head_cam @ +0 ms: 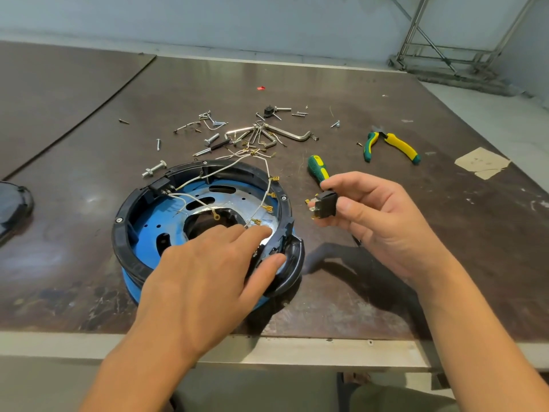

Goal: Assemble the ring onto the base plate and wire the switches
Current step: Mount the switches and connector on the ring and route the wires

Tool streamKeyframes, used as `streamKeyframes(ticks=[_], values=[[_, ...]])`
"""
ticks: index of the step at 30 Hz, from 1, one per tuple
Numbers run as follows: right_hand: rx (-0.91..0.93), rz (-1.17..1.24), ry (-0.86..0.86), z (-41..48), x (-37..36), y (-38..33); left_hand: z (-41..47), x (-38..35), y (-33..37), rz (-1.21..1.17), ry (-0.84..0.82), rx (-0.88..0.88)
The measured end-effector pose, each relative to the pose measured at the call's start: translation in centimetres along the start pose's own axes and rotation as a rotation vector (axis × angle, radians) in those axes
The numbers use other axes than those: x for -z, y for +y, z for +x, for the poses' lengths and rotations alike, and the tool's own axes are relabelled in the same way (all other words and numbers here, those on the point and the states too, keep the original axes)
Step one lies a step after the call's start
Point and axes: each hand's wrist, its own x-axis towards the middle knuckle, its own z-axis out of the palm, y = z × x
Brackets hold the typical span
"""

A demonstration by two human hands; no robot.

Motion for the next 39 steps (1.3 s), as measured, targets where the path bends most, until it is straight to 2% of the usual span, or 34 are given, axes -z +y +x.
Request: streamKeyframes(ticks=[3, 7, 12, 15, 19, 23, 26, 29, 35, 39], values=[[-0.033, -0.031, -0.010, 0.0, -0.9, 0.2, 0.0, -0.1, -0.1, -0.004, -0.011, 0.000], [-0.140, -0.219, -0.034, 0.0, -1.4, 0.9, 0.0, 0.0, 0.0, -0.001, -0.012, 0.004], [-0.271, -0.176, -0.197, -0.6, -1.3, 0.2, -0.1, 0.1, 0.1, 0.013, -0.015, 0.003], [-0.259, -0.222, -0.200, -0.7, -1.8, 0.2, 0.0, 0.1, 0.1, 0.021, -0.011, 0.005], [-0.282, -0.175, -0.124, -0.8, -2.2, 0.1, 0.0, 0.0, 0.1, 0.008, 0.000, 0.007], [-0.417, -0.011, -0.071, -0.8, -2.1, 0.0, 0.0, 0.0, 0.0, 0.005, -0.009, -0.030], [-0.475, 0.050, -0.106, -1.0, -1.8, -0.2, 0.0, 0.1, 0.1, 0.031, -0.018, -0.019], [-0.460, -0.023, -0.177, -1.1, -1.8, -0.4, 0.1, 0.0, 0.2, 0.055, -0.024, -0.009], [-0.275, -0.296, -0.145, -1.3, -2.2, -0.7, 0.2, 0.0, 0.1, 0.062, -0.034, -0.015], [-0.279, -0.302, -0.148, -1.2, -2.3, -0.4, 0.2, 0.0, 0.0, 0.052, -0.051, -0.028]])
